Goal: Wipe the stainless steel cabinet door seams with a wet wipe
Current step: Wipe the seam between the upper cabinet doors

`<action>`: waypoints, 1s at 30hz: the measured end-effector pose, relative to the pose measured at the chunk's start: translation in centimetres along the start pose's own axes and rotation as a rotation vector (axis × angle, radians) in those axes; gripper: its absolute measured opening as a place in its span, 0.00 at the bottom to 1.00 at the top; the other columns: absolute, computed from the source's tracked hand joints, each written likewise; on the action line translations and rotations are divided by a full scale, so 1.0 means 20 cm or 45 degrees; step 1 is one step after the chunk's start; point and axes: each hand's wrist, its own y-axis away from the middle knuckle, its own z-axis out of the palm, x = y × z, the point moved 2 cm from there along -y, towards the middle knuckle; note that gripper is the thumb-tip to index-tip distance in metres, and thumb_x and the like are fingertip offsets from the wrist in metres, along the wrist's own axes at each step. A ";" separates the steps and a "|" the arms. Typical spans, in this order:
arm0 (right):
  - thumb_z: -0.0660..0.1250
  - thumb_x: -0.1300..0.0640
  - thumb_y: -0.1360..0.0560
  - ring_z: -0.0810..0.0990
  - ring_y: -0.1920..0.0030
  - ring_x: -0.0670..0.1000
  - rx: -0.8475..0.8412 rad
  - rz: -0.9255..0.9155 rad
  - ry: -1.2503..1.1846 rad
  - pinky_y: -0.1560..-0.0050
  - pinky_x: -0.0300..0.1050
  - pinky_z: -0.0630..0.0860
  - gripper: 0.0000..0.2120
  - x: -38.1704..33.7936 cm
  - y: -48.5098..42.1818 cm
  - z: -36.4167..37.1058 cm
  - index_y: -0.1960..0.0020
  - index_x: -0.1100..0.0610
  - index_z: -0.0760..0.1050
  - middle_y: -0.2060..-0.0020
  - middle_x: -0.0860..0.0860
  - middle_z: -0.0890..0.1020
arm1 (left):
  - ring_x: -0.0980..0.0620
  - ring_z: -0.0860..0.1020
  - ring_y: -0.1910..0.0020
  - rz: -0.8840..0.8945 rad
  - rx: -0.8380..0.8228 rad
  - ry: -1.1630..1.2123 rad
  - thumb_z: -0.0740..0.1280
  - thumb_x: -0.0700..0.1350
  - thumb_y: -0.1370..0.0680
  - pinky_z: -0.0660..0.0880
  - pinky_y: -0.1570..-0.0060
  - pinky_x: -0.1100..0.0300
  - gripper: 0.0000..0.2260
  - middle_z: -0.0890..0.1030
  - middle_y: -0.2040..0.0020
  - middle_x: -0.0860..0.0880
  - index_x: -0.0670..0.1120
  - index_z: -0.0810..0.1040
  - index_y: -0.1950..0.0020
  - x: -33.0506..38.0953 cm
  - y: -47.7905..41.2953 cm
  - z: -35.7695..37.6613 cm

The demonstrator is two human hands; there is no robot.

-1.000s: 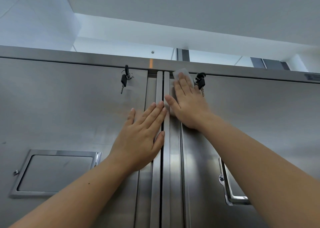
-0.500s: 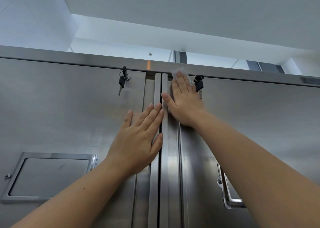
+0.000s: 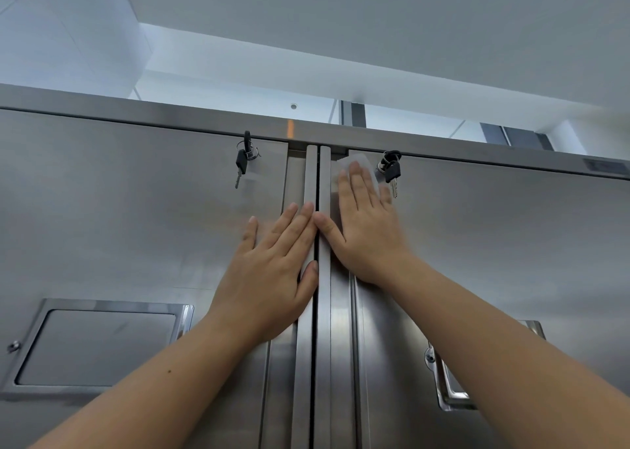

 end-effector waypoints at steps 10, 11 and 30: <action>0.49 0.43 0.20 0.42 0.25 0.49 0.060 -0.222 -0.029 0.32 0.35 0.30 0.32 0.03 0.05 -0.04 0.24 0.61 0.46 0.24 0.54 0.48 | 0.58 0.34 0.28 -0.020 -0.017 0.017 0.33 0.57 0.27 0.37 0.29 0.51 0.27 0.36 0.27 0.57 0.53 0.37 0.28 -0.01 0.00 0.01; 0.49 0.43 0.20 0.42 0.25 0.49 0.055 -0.209 -0.037 0.31 0.37 0.33 0.32 0.04 0.05 -0.04 0.24 0.60 0.45 0.24 0.54 0.46 | 0.59 0.33 0.28 -0.025 -0.020 0.020 0.33 0.58 0.27 0.37 0.29 0.51 0.27 0.35 0.28 0.58 0.53 0.36 0.28 -0.01 0.00 0.01; 0.42 0.38 0.22 0.33 0.26 0.51 -0.087 0.033 0.008 0.33 0.43 0.29 0.35 0.03 -0.02 0.00 0.24 0.59 0.39 0.25 0.55 0.36 | 0.57 0.33 0.28 -0.016 -0.013 0.004 0.32 0.57 0.27 0.38 0.28 0.49 0.28 0.33 0.28 0.57 0.51 0.35 0.28 0.00 0.00 0.00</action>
